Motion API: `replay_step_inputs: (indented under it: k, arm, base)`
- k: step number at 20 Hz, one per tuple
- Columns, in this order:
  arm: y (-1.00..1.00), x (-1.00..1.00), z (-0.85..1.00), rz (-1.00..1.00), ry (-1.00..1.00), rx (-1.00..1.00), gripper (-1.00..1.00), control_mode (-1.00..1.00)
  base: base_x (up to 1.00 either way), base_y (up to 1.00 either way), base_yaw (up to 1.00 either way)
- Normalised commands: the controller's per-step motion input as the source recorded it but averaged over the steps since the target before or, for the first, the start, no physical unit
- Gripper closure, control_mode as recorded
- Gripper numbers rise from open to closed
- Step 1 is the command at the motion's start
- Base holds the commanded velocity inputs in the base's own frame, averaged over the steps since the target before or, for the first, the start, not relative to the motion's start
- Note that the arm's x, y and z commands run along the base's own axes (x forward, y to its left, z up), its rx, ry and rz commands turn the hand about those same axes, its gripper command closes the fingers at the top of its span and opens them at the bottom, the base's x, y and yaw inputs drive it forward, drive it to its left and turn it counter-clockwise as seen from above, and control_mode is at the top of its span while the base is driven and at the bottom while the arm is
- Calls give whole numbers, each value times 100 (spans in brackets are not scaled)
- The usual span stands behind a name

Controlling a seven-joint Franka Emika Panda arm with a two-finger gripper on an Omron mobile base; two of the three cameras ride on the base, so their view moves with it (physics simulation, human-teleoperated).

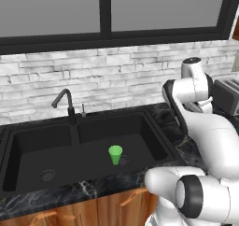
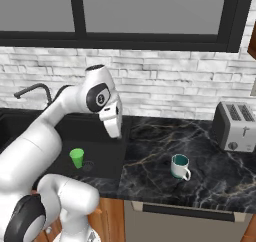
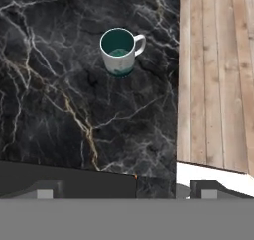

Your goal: Move any existing items from the left basin to the right basin for drying. Then move the mug from the counter to the left basin of the sink for washing.

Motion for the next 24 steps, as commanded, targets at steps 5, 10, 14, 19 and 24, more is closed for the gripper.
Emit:
replay_step_inputs:
  k: [5,10,14,19,24]
  arm:
    - [-48,-18,0,0,12,0,-100,-100]
    - [-48,-9,0,0,9,0,-100,-100]
    - [-48,-4,0,0,4,0,-100,-100]
    - [-41,-2,-12,3,0,0,-100,-100]
    - [-30,0,-35,6,-3,4,-100,-100]
  base:
    - [0,0,0]
    - [0,0,0]
    - [0,0,0]
    - [0,0,0]
    - [0,0,0]
